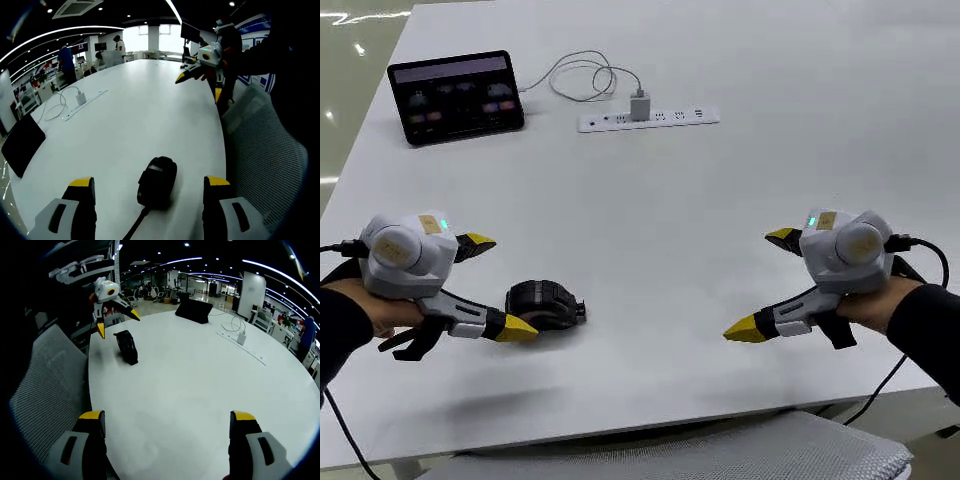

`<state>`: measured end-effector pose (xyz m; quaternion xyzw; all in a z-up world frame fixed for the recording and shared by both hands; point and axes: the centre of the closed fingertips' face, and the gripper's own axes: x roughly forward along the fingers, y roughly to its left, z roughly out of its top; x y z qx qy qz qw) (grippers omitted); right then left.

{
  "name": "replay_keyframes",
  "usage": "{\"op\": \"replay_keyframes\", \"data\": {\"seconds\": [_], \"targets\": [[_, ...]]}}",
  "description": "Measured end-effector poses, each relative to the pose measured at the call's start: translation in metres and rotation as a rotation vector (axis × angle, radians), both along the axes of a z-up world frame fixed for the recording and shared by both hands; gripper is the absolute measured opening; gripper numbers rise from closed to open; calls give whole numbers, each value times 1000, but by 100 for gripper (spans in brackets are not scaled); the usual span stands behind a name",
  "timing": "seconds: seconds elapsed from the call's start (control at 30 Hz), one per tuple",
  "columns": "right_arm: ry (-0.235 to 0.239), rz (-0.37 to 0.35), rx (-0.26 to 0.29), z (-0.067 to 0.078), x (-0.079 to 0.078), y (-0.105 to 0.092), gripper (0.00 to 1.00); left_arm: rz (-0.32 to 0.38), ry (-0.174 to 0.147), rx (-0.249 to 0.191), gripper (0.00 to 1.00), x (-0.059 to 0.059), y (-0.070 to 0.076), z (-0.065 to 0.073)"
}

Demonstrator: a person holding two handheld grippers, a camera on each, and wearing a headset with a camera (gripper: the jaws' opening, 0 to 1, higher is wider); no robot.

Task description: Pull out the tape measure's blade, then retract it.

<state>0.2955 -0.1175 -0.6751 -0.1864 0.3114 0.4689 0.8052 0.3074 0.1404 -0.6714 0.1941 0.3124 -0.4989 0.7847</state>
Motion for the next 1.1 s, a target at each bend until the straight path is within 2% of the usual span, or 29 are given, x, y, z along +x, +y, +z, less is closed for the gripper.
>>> {"op": "replay_keyframes", "data": {"seconds": [0.07, 0.17, 0.33, 0.53, 0.93, 1.1], "targets": [[0, 10, -6, -1, 1, 1, 99, -21, -2, 17, 80, 0, -1, -2], [0, 16, -8, 0, 4, 4, 99, -65, 18, 44, 77, -4, -4, -6], [0, 33, -8, 2, 6, 12, 99, -122, 33, 79, 72, -6, -10, -11], [3, 64, -19, 0, 9, 21, 99, -175, 61, 121, 60, -8, -13, -15], [1, 127, -23, 2, 16, 44, 98, -226, 111, 155, 43, -11, -21, -23], [-13, 173, -15, 1, 15, 58, 97, -238, 116, 185, 38, -10, -23, -29]]}}
